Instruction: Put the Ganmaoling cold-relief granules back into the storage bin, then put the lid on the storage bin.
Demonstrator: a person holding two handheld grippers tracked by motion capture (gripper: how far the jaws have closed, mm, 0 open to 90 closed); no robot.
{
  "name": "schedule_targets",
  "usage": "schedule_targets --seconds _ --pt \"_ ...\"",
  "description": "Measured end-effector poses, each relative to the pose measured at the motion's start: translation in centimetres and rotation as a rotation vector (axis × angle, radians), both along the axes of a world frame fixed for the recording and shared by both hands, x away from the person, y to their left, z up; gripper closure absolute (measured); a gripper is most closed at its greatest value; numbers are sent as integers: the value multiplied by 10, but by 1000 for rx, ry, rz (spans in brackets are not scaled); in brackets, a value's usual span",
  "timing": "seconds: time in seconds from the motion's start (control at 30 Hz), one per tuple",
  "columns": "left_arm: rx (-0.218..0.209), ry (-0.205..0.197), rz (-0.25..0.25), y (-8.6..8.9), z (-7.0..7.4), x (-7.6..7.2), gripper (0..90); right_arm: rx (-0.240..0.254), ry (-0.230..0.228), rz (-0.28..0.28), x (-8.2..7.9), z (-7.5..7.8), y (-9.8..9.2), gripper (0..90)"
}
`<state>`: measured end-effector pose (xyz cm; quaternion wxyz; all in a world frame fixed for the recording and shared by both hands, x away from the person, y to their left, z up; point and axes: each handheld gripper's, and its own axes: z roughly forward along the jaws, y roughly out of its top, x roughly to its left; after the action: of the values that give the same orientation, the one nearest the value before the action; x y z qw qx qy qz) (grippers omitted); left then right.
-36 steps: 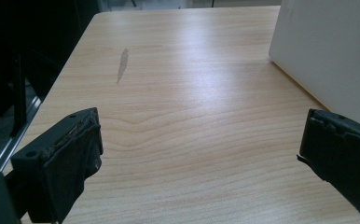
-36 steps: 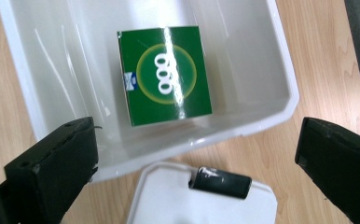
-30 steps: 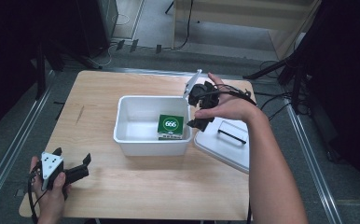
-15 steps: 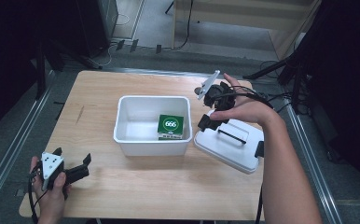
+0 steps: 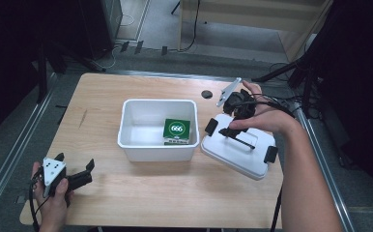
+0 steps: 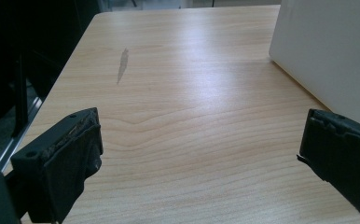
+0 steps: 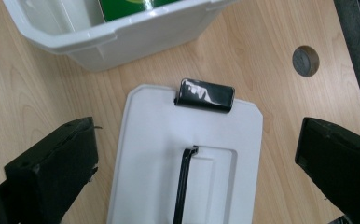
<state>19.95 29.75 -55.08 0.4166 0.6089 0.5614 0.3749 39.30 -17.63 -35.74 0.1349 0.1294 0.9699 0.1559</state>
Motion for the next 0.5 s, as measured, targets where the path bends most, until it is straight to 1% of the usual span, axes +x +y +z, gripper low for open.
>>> schedule_targets --seconds 0.5 --pt "1 1 -2 0 0 0 0 1 11 -52 -2 -21 -26 0"
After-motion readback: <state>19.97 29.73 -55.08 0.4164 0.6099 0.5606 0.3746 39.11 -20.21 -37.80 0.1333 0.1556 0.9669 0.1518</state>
